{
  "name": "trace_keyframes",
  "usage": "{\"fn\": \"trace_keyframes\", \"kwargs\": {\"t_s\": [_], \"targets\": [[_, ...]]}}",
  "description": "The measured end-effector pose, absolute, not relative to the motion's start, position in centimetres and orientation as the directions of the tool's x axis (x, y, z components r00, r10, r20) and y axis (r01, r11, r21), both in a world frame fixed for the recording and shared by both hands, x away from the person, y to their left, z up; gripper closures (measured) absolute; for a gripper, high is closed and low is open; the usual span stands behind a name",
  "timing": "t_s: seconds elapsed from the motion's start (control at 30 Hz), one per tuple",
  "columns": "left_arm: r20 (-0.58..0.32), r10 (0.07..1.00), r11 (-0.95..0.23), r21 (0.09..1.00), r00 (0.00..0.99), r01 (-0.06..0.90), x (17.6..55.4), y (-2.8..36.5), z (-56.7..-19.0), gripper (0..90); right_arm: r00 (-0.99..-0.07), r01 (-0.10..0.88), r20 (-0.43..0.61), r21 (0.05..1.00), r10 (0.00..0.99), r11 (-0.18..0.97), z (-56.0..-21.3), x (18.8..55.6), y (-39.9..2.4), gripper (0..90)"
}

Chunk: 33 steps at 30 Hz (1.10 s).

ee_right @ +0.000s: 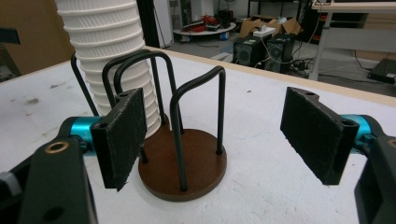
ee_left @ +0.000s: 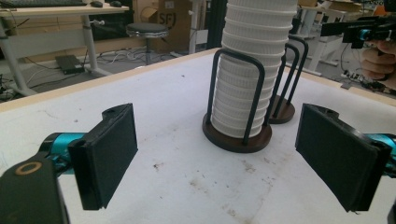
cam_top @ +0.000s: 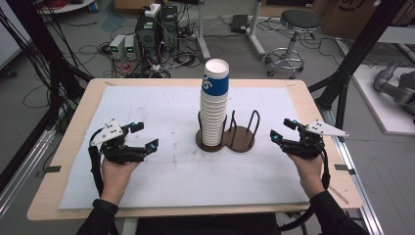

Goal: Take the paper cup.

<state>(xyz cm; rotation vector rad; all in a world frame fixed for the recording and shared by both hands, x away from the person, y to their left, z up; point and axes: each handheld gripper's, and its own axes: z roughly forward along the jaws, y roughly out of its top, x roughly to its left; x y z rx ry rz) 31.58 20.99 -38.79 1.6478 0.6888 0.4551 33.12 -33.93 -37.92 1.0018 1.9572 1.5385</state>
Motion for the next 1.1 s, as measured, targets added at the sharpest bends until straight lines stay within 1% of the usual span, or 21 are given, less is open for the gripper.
{"fn": "trace_keyframes", "kwargs": {"t_s": [0.17, 0.43, 0.6, 0.67, 0.83, 0.93, 1.1], "targets": [[-0.081, 0.657, -0.094, 0.978, 0.749, 0.187, 31.8, 20.8, -38.8, 12.6, -0.621, 0.25, 0.073, 0.962, 0.78, 0.109, -37.9, 32.9, -34.3, 23.4], [-0.099, 0.645, -0.071, 0.979, 0.758, 0.189, 31.9, 20.8, -38.9, 12.5, -0.652, 0.238, 0.052, 0.961, 0.756, 0.139, -37.8, 32.7, -33.7, 23.3], [-0.097, 0.629, -0.08, 0.979, 0.771, 0.189, 32.0, 20.4, -38.9, 11.3, -0.663, 0.218, 0.047, 0.967, 0.747, 0.132, -37.6, 32.4, -33.6, 21.8], [-0.09, 0.629, -0.089, 0.978, 0.772, 0.187, 32.0, 20.3, -38.9, 11.2, -0.676, 0.221, 0.057, 0.967, 0.734, 0.129, -37.4, 32.4, -33.2, 21.7], [-0.092, 0.627, -0.087, 0.978, 0.773, 0.188, 31.8, 20.4, -39.0, 9.7, -0.72, 0.195, 0.039, 0.97, 0.693, 0.148, -36.7, 32.9, -31.9, 20.5], [-0.102, 0.624, -0.08, 0.978, 0.775, 0.193, 31.7, 20.5, -39.0, 9.3, -0.753, 0.179, 0.015, 0.967, 0.658, 0.183, -36.2, 33.2, -30.6, 19.4], [-0.115, 0.619, -0.074, 0.976, 0.777, 0.203, 31.7, 20.6, -39.1, 9.3, -0.775, 0.158, 0.006, 0.97, 0.632, 0.185, -35.5, 33.8, -29.3, 17.5]]}}
